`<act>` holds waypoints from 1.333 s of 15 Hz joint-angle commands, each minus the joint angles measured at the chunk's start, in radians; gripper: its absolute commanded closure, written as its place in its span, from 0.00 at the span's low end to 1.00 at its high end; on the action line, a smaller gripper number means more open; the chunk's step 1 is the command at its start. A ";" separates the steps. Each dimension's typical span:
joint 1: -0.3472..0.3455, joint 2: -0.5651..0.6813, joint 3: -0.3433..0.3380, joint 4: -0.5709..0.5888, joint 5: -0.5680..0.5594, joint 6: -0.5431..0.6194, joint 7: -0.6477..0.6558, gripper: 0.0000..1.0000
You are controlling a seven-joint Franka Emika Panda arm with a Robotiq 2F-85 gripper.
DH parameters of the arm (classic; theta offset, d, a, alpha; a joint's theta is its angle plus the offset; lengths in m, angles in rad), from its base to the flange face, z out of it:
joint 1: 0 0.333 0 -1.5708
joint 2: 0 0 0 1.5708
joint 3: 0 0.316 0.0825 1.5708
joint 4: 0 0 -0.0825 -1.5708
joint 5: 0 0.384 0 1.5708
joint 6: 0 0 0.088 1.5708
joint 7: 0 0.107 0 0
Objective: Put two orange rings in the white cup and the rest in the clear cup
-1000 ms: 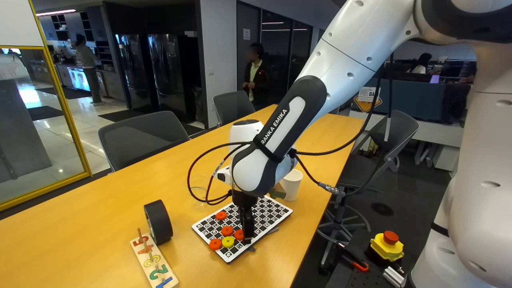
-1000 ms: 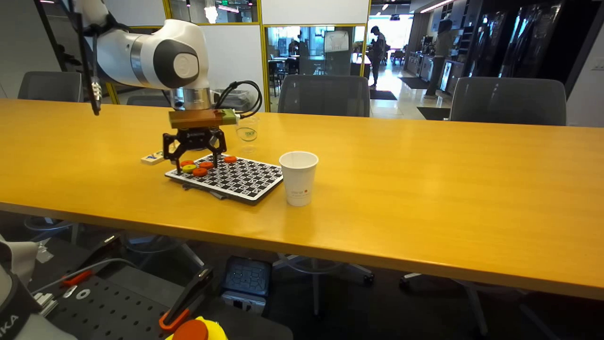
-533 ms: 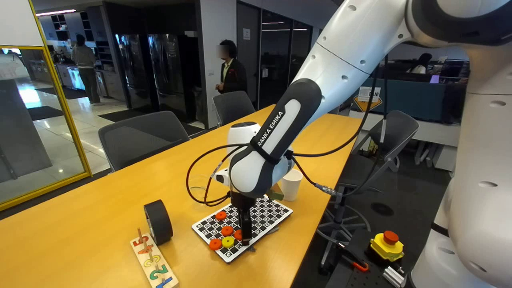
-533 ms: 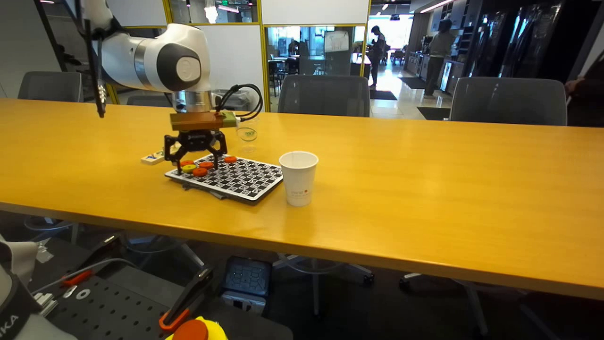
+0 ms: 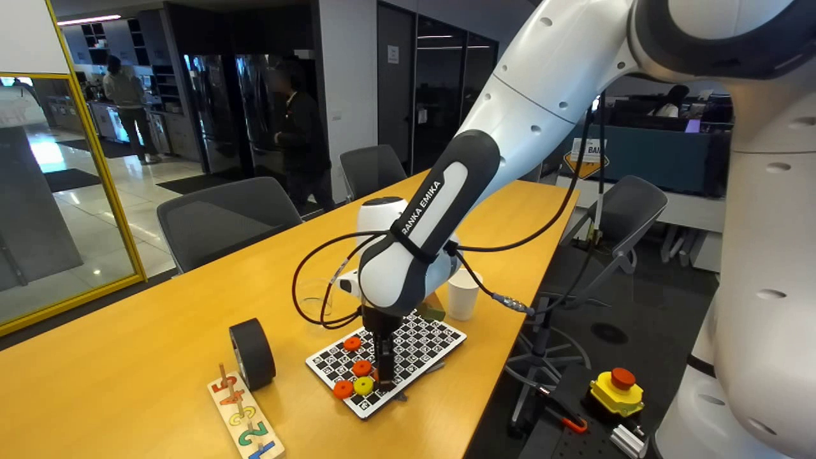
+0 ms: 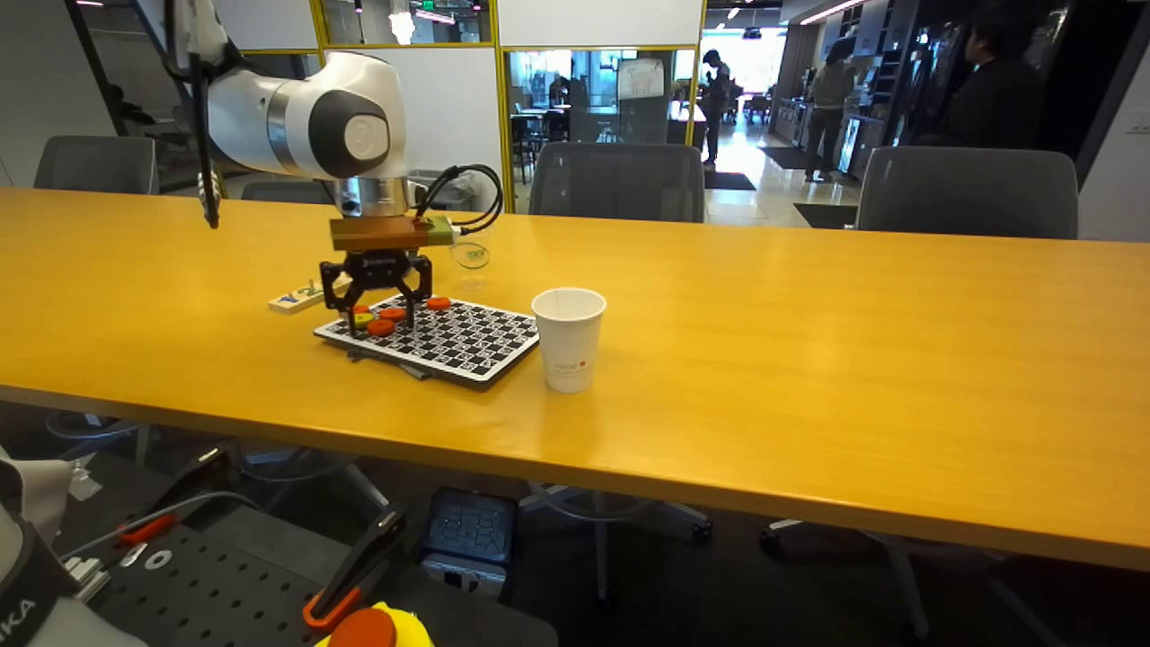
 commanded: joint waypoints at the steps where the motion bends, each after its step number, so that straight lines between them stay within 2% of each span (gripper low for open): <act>1: -0.005 0.006 0.009 0.020 -0.013 0.002 0.038 0.49; 5: -0.002 -0.005 0.001 0.027 -0.034 -0.009 0.070 0.79; 6: -0.002 -0.009 0.001 0.029 -0.038 -0.016 0.077 0.81; 7: -0.002 -0.015 -0.001 0.030 -0.043 -0.027 0.085 0.79; 12: 0.002 -0.078 -0.025 0.071 -0.107 -0.114 0.161 0.79; 17: 0.000 -0.092 -0.043 0.227 -0.161 -0.258 0.173 0.79; 20: -0.001 -0.056 -0.049 0.335 -0.171 -0.293 0.145 0.79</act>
